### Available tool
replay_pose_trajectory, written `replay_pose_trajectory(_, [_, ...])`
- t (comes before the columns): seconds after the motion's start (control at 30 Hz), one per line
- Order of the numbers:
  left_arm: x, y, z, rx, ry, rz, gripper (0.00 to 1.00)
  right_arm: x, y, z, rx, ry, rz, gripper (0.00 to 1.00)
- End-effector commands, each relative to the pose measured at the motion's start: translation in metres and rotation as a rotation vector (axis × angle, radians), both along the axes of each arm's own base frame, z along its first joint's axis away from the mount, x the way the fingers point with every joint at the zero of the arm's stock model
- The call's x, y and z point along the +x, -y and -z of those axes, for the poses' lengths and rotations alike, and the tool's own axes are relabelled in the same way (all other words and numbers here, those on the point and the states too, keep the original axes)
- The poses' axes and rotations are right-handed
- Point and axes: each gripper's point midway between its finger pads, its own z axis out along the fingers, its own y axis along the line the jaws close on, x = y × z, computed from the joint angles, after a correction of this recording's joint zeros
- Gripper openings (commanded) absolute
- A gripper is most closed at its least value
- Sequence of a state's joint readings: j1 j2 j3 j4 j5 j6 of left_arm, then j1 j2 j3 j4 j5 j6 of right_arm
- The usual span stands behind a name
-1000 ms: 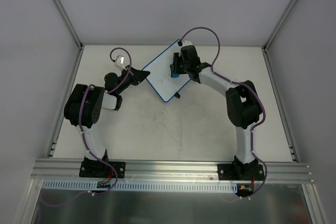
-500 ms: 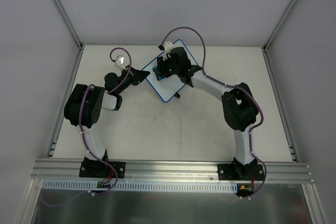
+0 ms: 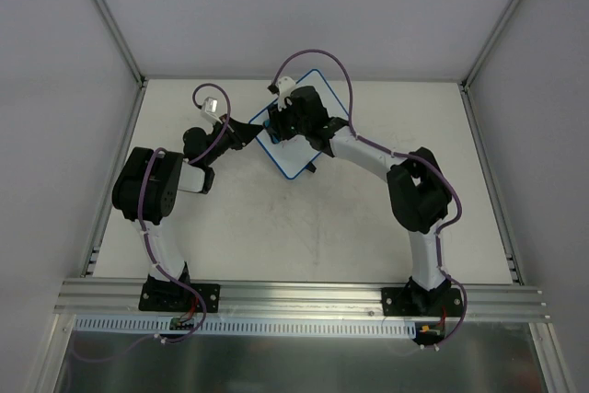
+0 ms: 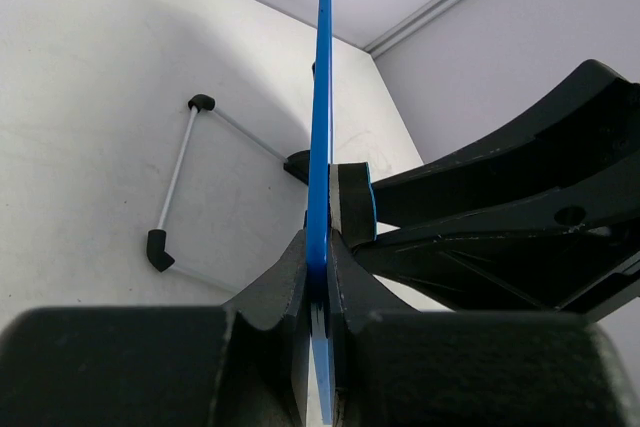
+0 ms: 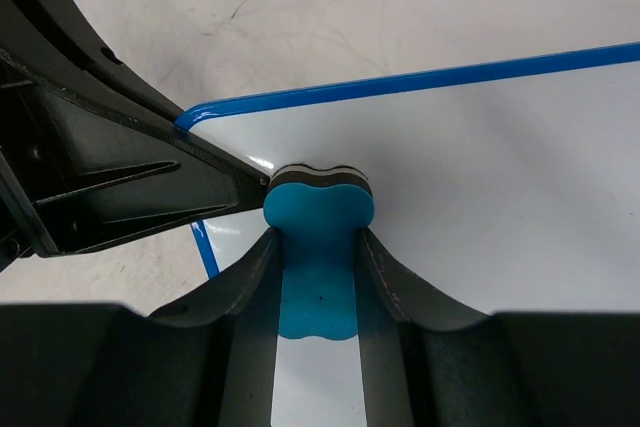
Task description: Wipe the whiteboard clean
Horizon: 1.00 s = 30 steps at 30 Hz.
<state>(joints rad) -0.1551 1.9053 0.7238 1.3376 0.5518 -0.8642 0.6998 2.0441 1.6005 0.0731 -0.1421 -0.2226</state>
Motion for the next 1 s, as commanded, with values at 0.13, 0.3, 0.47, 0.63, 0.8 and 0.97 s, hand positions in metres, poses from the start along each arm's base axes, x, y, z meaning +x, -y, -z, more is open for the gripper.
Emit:
replay_pose_trajectory(0.13, [-0.026, 0.024, -0.050, 0.022, 0.319, 0.149, 0.00, -0.001, 0.044, 0.026, -0.110, -0.073, 0.213, 0.00])
replay_pose_trajectory(0.3, [-0.027, 0.024, -0.051, 0.023, 0.321, 0.147, 0.00, 0.010, 0.066, 0.036, -0.054, -0.156, 0.277, 0.00])
replay_pose_trajectory(0.47, [-0.027, 0.023, -0.053, 0.018, 0.320, 0.146, 0.00, 0.019, 0.093, 0.052, 0.027, -0.273, 0.383, 0.00])
replay_pose_trajectory(0.63, [-0.026, 0.024, -0.051, 0.016, 0.316, 0.145, 0.00, 0.025, 0.123, 0.068, 0.007, -0.293, 0.517, 0.00])
replay_pose_trajectory(0.8, [-0.026, 0.023, -0.052, 0.016, 0.317, 0.142, 0.00, 0.026, 0.136, 0.076, 0.019, -0.327, 0.568, 0.00])
replay_pose_trajectory(0.97, [-0.026, 0.023, -0.052, 0.014, 0.317, 0.141, 0.00, 0.023, 0.124, 0.070, 0.031, -0.291, 0.510, 0.00])
